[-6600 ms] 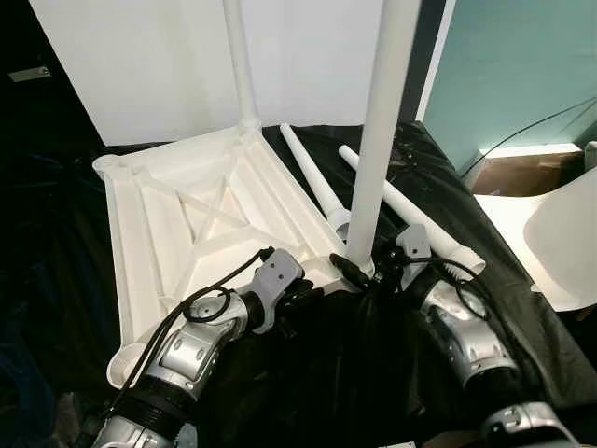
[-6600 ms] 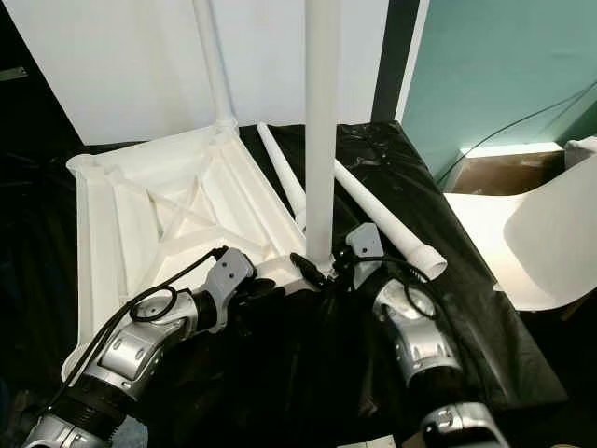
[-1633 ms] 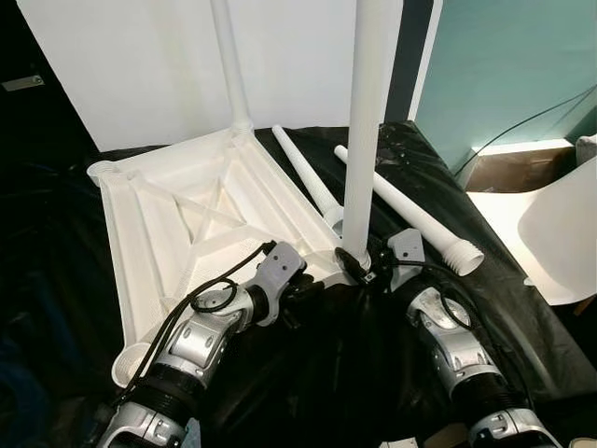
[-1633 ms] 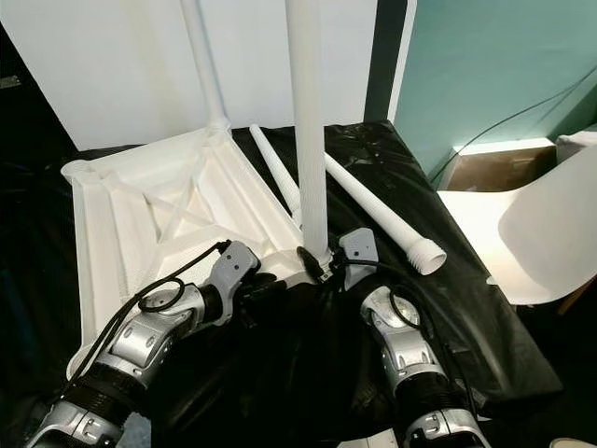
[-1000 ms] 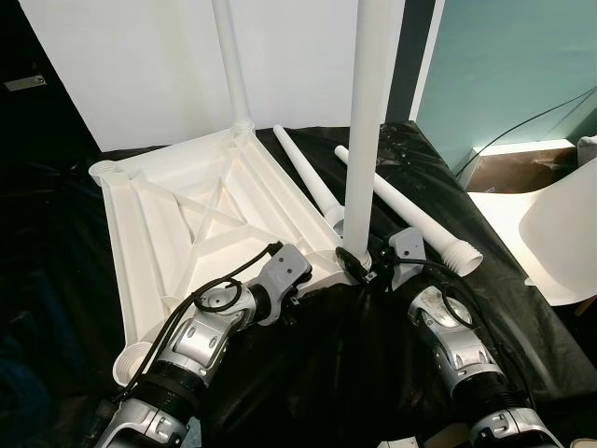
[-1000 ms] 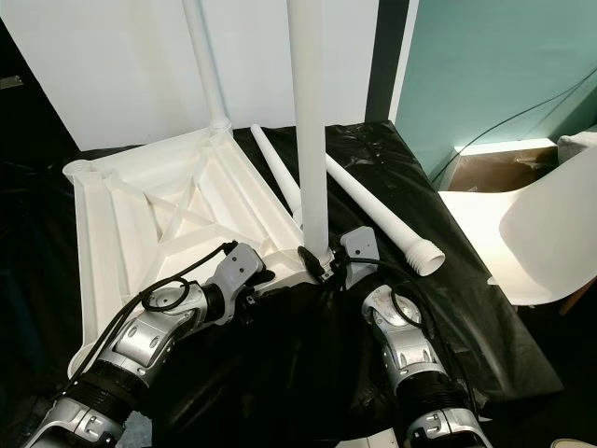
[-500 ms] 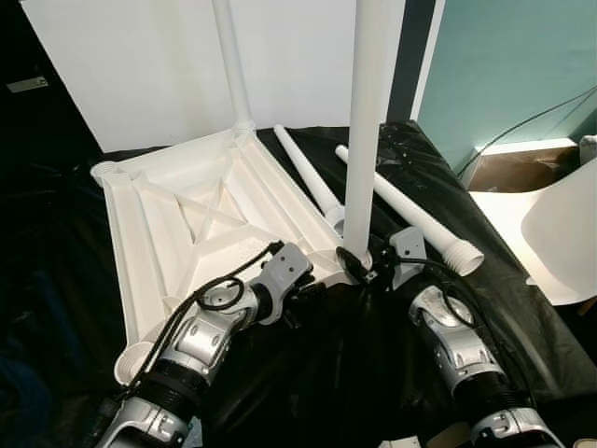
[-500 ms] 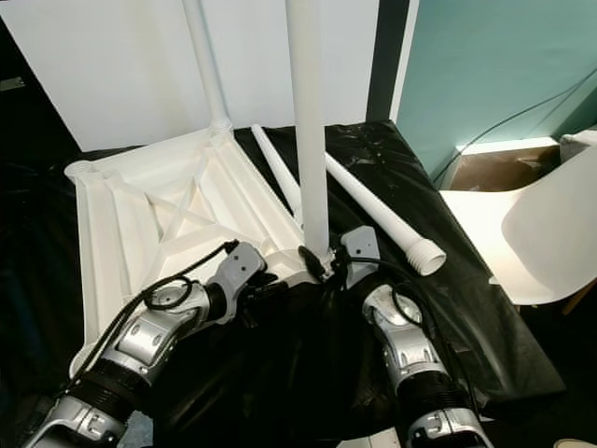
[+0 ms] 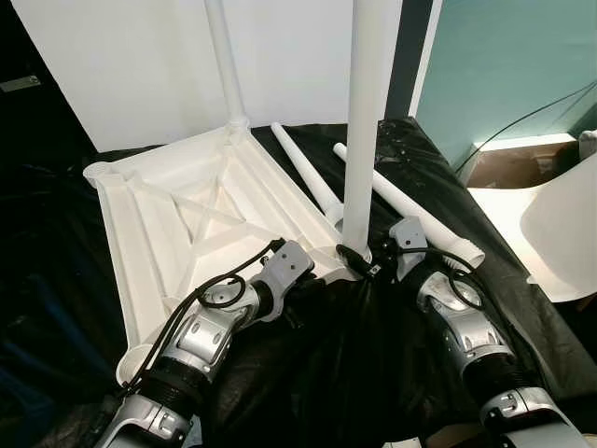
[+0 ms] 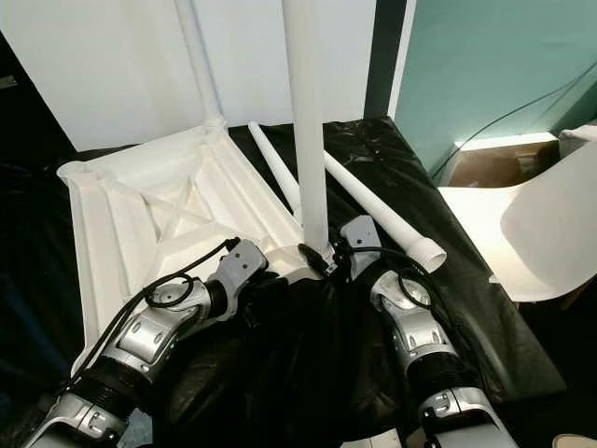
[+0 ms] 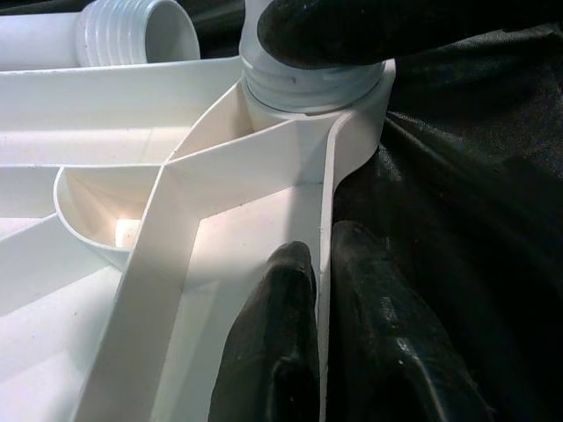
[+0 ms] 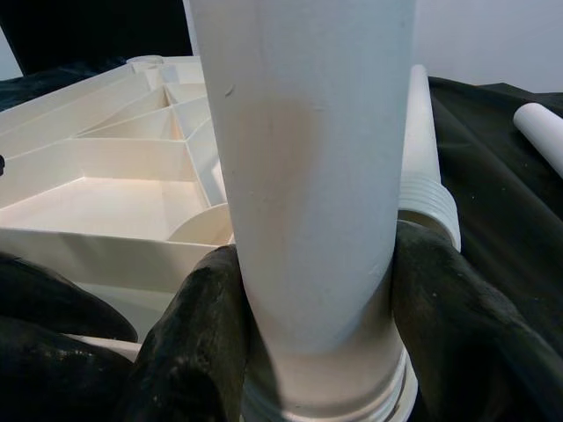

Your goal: Building children table

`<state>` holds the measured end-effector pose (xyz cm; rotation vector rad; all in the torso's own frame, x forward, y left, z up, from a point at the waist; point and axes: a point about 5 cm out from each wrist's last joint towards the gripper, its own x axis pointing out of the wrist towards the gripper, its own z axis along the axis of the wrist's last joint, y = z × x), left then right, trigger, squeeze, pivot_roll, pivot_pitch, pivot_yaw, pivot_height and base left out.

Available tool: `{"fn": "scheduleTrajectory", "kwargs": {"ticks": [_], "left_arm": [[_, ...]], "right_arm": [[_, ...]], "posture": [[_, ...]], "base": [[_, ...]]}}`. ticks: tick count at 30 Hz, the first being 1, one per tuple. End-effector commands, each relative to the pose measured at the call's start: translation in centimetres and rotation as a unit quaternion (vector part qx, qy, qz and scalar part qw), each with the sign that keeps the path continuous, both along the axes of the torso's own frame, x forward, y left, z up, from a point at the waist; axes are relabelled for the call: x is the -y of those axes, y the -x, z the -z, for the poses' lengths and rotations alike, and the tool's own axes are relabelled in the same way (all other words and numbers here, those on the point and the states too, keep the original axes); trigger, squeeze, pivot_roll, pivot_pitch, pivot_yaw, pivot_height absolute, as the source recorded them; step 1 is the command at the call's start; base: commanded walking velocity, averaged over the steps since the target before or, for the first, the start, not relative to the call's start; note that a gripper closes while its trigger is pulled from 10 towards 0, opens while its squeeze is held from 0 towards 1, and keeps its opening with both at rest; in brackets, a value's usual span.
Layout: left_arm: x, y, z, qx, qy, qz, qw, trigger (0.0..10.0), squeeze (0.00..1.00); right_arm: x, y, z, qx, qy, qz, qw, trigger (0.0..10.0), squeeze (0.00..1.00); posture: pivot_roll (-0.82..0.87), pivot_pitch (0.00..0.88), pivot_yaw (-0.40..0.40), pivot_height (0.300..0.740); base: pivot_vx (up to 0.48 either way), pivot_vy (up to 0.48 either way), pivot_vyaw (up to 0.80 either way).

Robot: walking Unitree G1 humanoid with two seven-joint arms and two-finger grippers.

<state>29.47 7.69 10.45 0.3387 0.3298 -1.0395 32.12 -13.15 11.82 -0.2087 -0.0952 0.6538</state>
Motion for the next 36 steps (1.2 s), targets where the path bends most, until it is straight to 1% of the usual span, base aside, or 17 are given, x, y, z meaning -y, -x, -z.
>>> {"fn": "scheduleTrajectory", "kwargs": {"ticks": [1,6,12,13,14,15,16,22,23,28,29,31,32,33,34,35,36], "left_arm": [[-0.7,1.4,3.3,-0.070,-0.038,-0.005,0.997,10.0,0.00],[-0.9,1.4,3.4,-0.071,-0.039,-0.008,0.997,10.0,0.00],[-1.0,1.3,3.4,-0.070,-0.040,-0.006,0.997,10.0,0.00],[-1.0,1.3,3.4,-0.069,-0.041,-0.006,0.997,10.0,0.00],[-1.0,1.2,3.3,-0.068,-0.042,-0.005,0.997,10.0,0.00],[-1.0,1.2,3.3,-0.068,-0.042,-0.006,0.997,10.0,0.00],[-1.0,1.1,3.2,-0.067,-0.042,-0.007,0.997,10.0,0.00],[-1.1,1.2,3.3,-0.068,-0.043,-0.008,0.997,10.0,0.00],[-1.1,1.2,3.3,-0.069,-0.043,-0.008,0.997,10.0,0.00],[-1.2,1.2,3.3,-0.070,-0.042,-0.009,0.997,10.0,0.00],[-1.1,1.2,3.4,-0.069,-0.042,-0.009,0.997,10.0,0.00],[-0.9,1.1,3.3,-0.067,-0.039,-0.010,0.997,10.0,0.00],[-0.9,1.1,3.3,-0.067,-0.039,-0.010,0.997,10.0,0.00],[-0.9,1.0,3.2,-0.066,-0.036,-0.015,0.997,10.0,0.00],[-0.9,1.0,3.2,-0.066,-0.036,-0.015,0.997,10.0,0.00],[-0.9,1.0,3.2,-0.066,-0.036,-0.016,0.997,10.0,0.00],[-0.9,1.0,3.2,-0.066,-0.036,-0.016,0.997,10.0,0.00]], "right_arm": [[0.1,-0.3,-0.3,0.004,0.008,0.001,1.000,0.0,0.00],[-0.4,0.2,-0.1,0.023,-0.065,0.103,0.992,0.0,0.00],[-1.8,1.4,0.6,0.037,-0.077,0.141,0.986,0.0,0.00],[-2.3,1.6,0.7,0.037,-0.076,0.135,0.987,8.7,0.00],[-2.6,1.6,0.7,0.036,-0.076,0.131,0.988,10.0,0.00],[-2.6,1.5,0.7,0.031,-0.079,0.125,0.988,10.0,0.31],[-2.6,1.4,0.6,0.023,-0.091,0.114,0.989,10.0,1.00],[-1.7,0.4,-0.6,0.029,-0.067,0.046,0.996,10.0,1.00],[-1.3,0.0,-0.8,0.028,-0.053,0.029,0.998,10.0,0.08],[-0.9,-0.3,-1.0,0.026,-0.039,0.020,0.999,10.0,0.08],[-0.6,-0.6,-1.4,0.023,-0.015,-0.025,0.999,10.0,0.00],[-0.4,-0.9,-1.6,0.004,0.031,-0.112,0.993,10.0,0.00],[-0.4,-0.9,-1.6,0.004,0.031,-0.112,0.993,10.0,0.00],[-0.3,-1.0,-1.6,-0.007,0.048,-0.146,0.988,6.4,0.00],[-0.3,-1.0,-1.6,-0.007,0.048,-0.146,0.988,6.4,0.00],[-0.3,-1.1,-1.6,-0.011,0.049,-0.149,0.988,1.1,0.00],[-0.3,-1.2,-1.6,-0.012,0.050,-0.152,0.987,0.0,0.00]], "posture": [[0.01,0.000,0.030,0.740],[0.01,0.000,0.030,0.740],[0.01,0.000,0.035,0.740],[0.01,0.000,0.033,0.740],[0.01,0.000,0.033,0.740],[0.01,0.000,0.033,0.740],[0.01,0.000,0.033,0.740],[0.01,0.000,0.034,0.740],[0.01,0.000,0.035,0.740],[0.01,0.000,0.035,0.740],[0.01,0.000,0.027,0.740],[0.02,0.000,0.022,0.740],[0.02,0.000,0.022,0.740],[0.02,0.000,0.019,0.740],[0.02,0.000,0.019,0.740],[0.02,0.000,0.015,0.740],[0.03,0.000,0.014,0.740]], "base": [[0.000,0.000,0.00],[0.000,0.000,0.00],[0.000,0.000,0.00],[0.000,0.000,0.00],[0.000,0.000,0.00],[0.000,0.000,0.00],[0.000,0.000,0.00],[0.000,0.000,0.00],[0.000,0.000,0.00],[0.000,0.000,0.00],[0.000,0.000,0.00],[0.000,0.000,0.00],[0.000,0.000,0.00],[0.000,0.000,0.00],[0.000,0.000,0.00],[0.000,0.000,0.00],[0.000,0.000,0.00]]}}
